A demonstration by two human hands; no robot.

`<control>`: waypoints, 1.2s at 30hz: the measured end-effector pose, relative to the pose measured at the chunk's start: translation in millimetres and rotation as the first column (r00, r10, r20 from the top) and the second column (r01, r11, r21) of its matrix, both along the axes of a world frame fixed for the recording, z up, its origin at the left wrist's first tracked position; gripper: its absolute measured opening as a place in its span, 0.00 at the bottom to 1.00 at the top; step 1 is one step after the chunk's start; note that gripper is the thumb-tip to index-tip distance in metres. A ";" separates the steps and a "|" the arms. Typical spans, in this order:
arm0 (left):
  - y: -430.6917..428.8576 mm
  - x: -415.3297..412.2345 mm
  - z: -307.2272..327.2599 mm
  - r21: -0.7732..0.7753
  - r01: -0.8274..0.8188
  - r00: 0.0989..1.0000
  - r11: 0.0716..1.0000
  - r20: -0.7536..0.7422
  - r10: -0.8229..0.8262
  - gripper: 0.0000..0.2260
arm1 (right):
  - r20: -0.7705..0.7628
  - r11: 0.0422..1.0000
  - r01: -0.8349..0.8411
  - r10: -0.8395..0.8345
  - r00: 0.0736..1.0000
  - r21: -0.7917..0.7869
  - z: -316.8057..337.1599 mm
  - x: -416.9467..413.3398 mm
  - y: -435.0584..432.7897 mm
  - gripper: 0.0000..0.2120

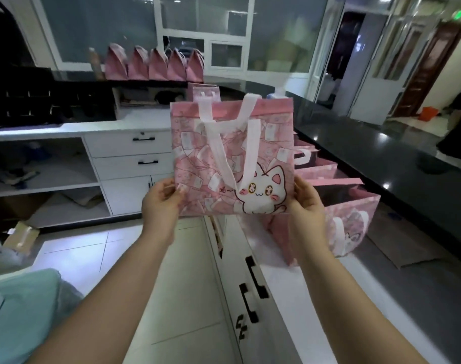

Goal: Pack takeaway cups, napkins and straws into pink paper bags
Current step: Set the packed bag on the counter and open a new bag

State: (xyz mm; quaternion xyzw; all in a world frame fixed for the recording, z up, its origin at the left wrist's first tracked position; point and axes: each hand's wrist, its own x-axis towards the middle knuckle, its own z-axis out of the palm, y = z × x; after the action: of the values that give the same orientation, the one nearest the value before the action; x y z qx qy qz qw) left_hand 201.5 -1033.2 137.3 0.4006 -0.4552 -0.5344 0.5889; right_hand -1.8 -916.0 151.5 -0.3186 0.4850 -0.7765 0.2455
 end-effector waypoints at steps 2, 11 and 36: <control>-41.4 -4.2 15.4 -0.010 -0.019 1.000 1.000 -0.001 0.019 0.09 | -0.014 1.000 -0.018 0.018 1.000 -0.025 14.4 -5.9 -40.9 0.23; -225.9 -15.7 36.3 -0.009 -0.015 1.000 1.000 0.011 0.015 0.08 | -0.056 0.997 -0.009 0.005 0.998 -0.077 41.8 -7.3 -221.8 0.21; -564.9 -317.3 148.0 -0.079 0.376 0.923 0.923 -0.061 -0.381 0.07 | -0.746 0.852 0.515 -0.282 0.603 0.094 111.6 -173.5 -579.5 0.32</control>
State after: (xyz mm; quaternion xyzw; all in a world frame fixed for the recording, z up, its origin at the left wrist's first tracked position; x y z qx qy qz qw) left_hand -115.7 -1598.1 285.3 0.2652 -0.5190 -0.6374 0.5040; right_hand -175.3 -1495.5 263.1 -0.4327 0.7119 -0.5446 -0.0970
